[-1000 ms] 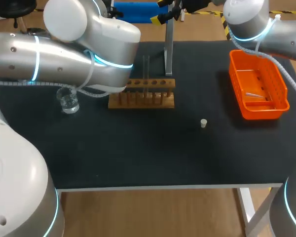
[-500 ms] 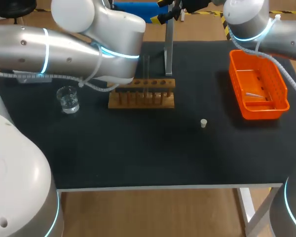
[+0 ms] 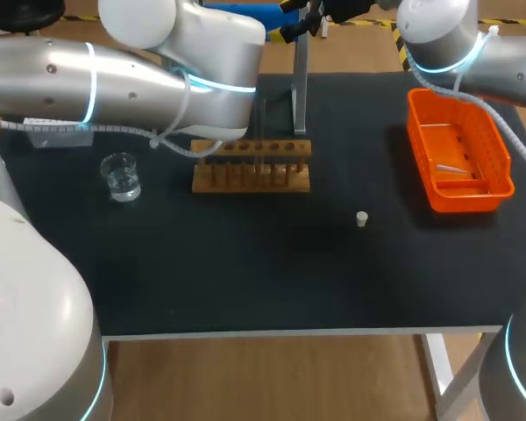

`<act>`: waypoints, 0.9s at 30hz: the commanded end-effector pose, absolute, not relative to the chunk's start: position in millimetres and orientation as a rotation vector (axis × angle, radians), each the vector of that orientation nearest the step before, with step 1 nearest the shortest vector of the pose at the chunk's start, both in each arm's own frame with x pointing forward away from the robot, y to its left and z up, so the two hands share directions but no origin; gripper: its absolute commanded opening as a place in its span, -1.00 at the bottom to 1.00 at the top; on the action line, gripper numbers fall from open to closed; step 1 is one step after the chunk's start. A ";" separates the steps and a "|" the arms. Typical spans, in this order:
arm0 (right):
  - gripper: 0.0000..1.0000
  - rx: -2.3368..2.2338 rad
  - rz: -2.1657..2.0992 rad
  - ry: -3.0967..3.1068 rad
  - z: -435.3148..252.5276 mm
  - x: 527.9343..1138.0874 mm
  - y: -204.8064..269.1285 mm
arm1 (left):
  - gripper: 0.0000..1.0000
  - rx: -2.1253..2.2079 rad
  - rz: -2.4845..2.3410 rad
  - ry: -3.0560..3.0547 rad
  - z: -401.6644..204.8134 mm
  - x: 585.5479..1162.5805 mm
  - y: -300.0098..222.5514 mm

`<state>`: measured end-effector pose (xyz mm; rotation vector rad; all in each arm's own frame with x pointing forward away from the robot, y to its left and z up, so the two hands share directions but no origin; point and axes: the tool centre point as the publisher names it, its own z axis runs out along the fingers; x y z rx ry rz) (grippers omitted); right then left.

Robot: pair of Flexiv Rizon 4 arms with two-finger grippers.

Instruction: Invert the test tube, pick up the pipette, mount the tip to pipette, aspirate from beaker and dispense into the tube, eject the tip, return the pipette, and cap with the stopper.

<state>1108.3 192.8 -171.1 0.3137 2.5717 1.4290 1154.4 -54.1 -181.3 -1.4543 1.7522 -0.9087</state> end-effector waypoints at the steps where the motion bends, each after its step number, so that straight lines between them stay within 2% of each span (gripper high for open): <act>1: 1.00 0.313 1.424 2.579 -169.7 1109.1 192.3 | -1.00 -1.461 -0.894 1.758 -180.8 1157.6 -57.0; 24: 1.00 0.313 1.424 2.579 -169.7 1109.1 192.3 | -1.00 -1.510 -0.849 1.777 -198.7 1155.6 -54.7; 25: 1.00 0.313 1.424 2.579 -169.7 1109.1 192.3 | -0.57 -1.514 -0.853 1.772 -198.9 1155.5 -54.7; 26: 1.00 0.313 1.424 2.579 -169.7 1109.1 192.3 | -0.04 -1.517 -0.859 1.766 -199.1 1155.4 -54.8; 27: 1.00 0.313 1.424 2.579 -169.7 1109.1 192.3 | 0.97 -1.518 -0.864 1.764 -199.1 1155.2 -54.8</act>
